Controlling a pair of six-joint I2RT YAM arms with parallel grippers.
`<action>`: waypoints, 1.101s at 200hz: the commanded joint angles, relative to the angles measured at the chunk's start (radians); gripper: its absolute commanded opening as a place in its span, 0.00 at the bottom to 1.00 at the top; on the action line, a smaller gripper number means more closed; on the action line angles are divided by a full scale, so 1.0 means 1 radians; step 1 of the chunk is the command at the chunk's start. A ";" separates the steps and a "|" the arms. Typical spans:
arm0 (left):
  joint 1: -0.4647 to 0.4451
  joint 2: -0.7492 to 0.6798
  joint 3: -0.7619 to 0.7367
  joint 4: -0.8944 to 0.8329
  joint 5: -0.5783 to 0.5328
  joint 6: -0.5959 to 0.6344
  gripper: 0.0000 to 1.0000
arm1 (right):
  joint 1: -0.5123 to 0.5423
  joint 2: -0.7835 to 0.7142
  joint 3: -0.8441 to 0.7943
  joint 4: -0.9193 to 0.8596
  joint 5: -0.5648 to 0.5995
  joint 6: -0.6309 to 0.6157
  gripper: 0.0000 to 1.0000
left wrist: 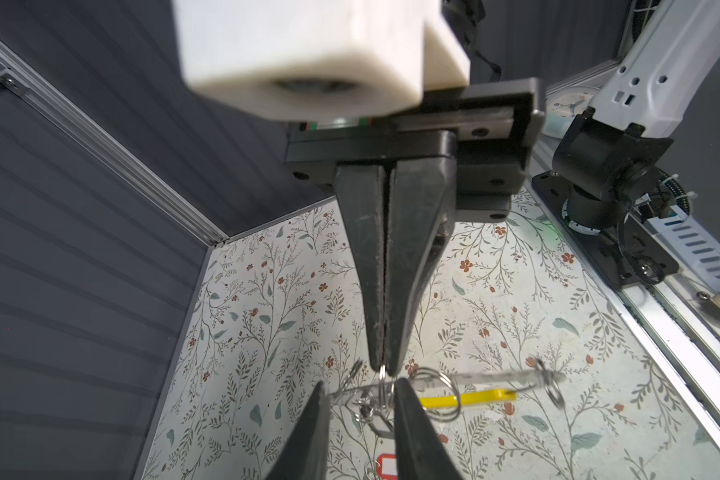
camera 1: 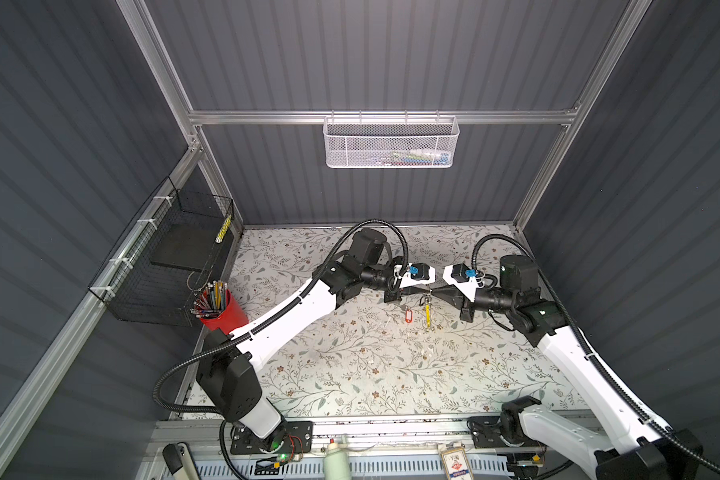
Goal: Put the keys on the keyring
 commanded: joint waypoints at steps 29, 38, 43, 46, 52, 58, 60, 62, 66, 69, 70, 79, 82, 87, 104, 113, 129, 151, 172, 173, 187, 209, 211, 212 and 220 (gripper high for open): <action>-0.005 0.031 0.045 -0.062 0.027 -0.016 0.27 | 0.009 -0.014 0.023 0.013 0.006 -0.003 0.00; -0.005 0.033 0.047 -0.062 0.029 -0.019 0.24 | 0.011 -0.012 0.023 0.015 0.004 -0.002 0.00; -0.005 0.033 0.047 -0.061 0.030 -0.021 0.23 | 0.012 -0.012 0.023 0.016 0.004 -0.001 0.00; -0.005 0.034 0.048 -0.060 0.033 -0.022 0.22 | 0.012 -0.011 0.023 0.017 0.004 -0.001 0.00; -0.006 0.037 0.050 -0.059 0.035 -0.022 0.20 | 0.014 -0.011 0.023 0.016 0.003 -0.001 0.00; -0.007 0.040 0.052 -0.060 0.037 -0.024 0.18 | 0.015 -0.009 0.023 0.019 0.002 -0.001 0.00; -0.007 0.040 0.053 -0.060 0.038 -0.025 0.17 | 0.015 -0.009 0.023 0.019 0.002 0.000 0.00; -0.006 0.042 0.054 -0.060 0.037 -0.024 0.17 | 0.016 -0.009 0.023 0.020 0.002 -0.001 0.00; -0.007 0.042 0.055 -0.060 0.039 -0.025 0.16 | 0.017 -0.009 0.023 0.020 0.001 -0.002 0.00; -0.007 0.044 0.056 -0.060 0.040 -0.025 0.16 | 0.017 -0.009 0.023 0.020 0.001 -0.002 0.00; -0.007 0.044 0.056 -0.060 0.040 -0.025 0.16 | 0.016 -0.008 0.024 0.019 0.001 -0.001 0.00; -0.007 0.047 0.059 -0.059 0.042 -0.026 0.15 | 0.019 -0.009 0.024 0.020 0.002 -0.002 0.00; -0.007 0.049 0.060 -0.058 0.045 -0.026 0.15 | 0.020 -0.009 0.024 0.019 0.003 -0.003 0.00; -0.006 0.050 0.060 -0.058 0.049 -0.026 0.15 | 0.020 -0.009 0.024 0.022 0.003 -0.002 0.00; -0.007 0.055 0.066 -0.062 0.055 -0.027 0.11 | 0.020 -0.009 0.024 0.024 0.004 -0.002 0.00; -0.008 0.057 0.065 -0.065 0.056 -0.026 0.08 | 0.022 -0.009 0.025 0.028 0.004 -0.002 0.00; -0.008 0.058 0.065 -0.067 0.060 -0.025 0.02 | 0.023 -0.012 0.024 0.032 0.004 -0.004 0.00; -0.008 0.063 0.069 -0.074 0.082 -0.025 0.00 | 0.025 -0.018 0.015 0.059 0.001 -0.001 0.00; -0.008 0.065 0.070 -0.082 0.092 -0.025 0.00 | 0.025 -0.026 0.001 0.088 0.005 0.004 0.00; -0.008 0.066 0.070 -0.082 0.093 -0.025 0.00 | 0.025 -0.026 0.000 0.090 0.005 0.004 0.00; -0.008 0.065 0.070 -0.084 0.095 -0.024 0.00 | 0.025 -0.029 -0.007 0.098 0.010 0.003 0.00; -0.008 0.063 0.067 -0.078 0.102 -0.032 0.00 | 0.025 -0.032 -0.019 0.102 0.012 0.002 0.00; -0.008 0.063 0.067 -0.077 0.102 -0.033 0.00 | 0.024 -0.033 -0.018 0.100 0.011 0.002 0.00; -0.008 0.063 0.066 -0.076 0.103 -0.033 0.00 | 0.024 -0.034 -0.019 0.102 0.011 0.002 0.00; -0.007 0.062 0.064 -0.073 0.105 -0.036 0.00 | 0.025 -0.035 -0.022 0.104 0.010 0.001 0.00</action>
